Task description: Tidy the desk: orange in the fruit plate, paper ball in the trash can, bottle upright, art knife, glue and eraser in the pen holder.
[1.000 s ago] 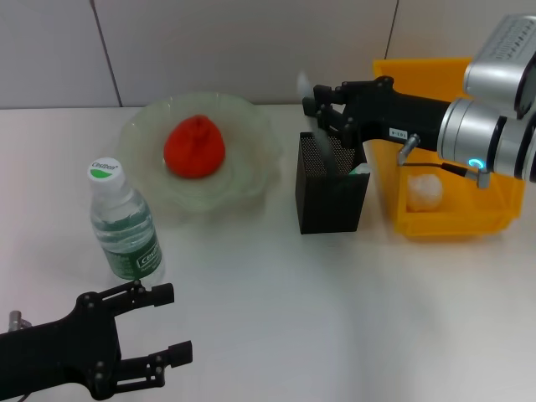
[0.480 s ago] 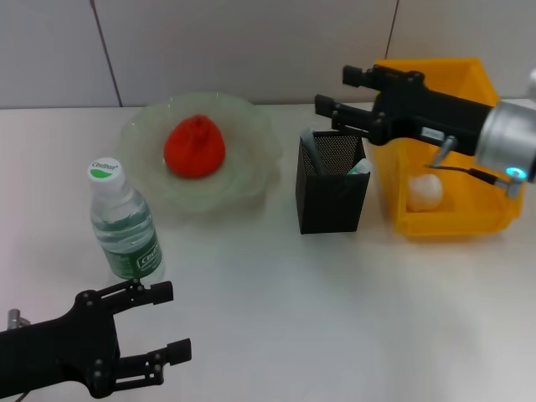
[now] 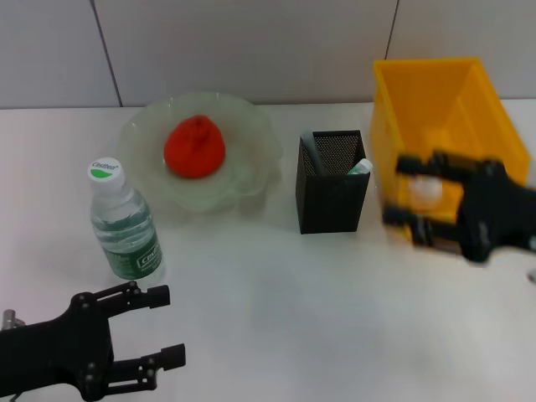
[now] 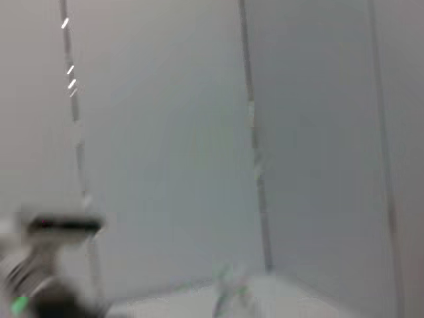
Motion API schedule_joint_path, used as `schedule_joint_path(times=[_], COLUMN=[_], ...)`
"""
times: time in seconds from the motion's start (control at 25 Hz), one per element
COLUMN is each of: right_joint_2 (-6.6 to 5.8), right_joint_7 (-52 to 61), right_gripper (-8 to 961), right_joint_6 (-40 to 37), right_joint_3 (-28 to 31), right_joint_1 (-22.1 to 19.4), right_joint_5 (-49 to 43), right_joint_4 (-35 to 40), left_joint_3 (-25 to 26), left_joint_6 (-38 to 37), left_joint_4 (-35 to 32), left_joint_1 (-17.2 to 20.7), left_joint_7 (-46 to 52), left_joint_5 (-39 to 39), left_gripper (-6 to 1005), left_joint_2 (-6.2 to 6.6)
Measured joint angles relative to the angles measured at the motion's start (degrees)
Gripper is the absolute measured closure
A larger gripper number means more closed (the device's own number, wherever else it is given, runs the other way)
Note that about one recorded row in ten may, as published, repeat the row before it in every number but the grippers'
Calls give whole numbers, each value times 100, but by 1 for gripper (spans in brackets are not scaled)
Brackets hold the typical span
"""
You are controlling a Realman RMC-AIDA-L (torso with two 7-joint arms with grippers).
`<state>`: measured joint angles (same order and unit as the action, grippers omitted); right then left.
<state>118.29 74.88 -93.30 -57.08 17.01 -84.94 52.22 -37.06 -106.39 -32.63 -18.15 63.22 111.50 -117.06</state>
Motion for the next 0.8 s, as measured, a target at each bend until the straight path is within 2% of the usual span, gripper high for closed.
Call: schedule_joint_path(times=[0.04, 0.2, 0.24, 0.4, 0.52, 0.64, 0.8], right_joint_2=[-76, -132, -139, -109, -54, -26, -38], right_joint_7=[55, 149, 157, 202, 205, 133, 93], right_gripper=[273, 273, 273, 273, 273, 274, 274], right_joint_6=[-267, -516, -577, -766, -773, -718, -713], right_joint_3=[97, 191, 199, 168, 146, 149, 190], right_joint_1=[-69, -33, -3, 216, 430, 679, 720], right_joint_5=[-432, -1054, -1209, -1841, -2154, -2286, -2289], right_joint_4=[-56, -180, -219, -351, -518, -766, -830], left_joint_3=[12, 27, 29, -20, -37, -38, -38], left_joint_6=[-13, -23, -95, -232, -452, -556, -577], left_joint_4=[2, 3, 3, 7, 105, 133, 132], left_joint_1=[-21, -26, -50, -114, -237, -344, -391], left_joint_7=[54, 67, 100, 271, 377, 446, 490], left_joint_5=[6, 5, 1, 33, 151, 343, 453], left_gripper=[184, 183, 184, 184, 184, 184, 183], left_joint_2=[42, 75, 132, 213, 329, 363, 372])
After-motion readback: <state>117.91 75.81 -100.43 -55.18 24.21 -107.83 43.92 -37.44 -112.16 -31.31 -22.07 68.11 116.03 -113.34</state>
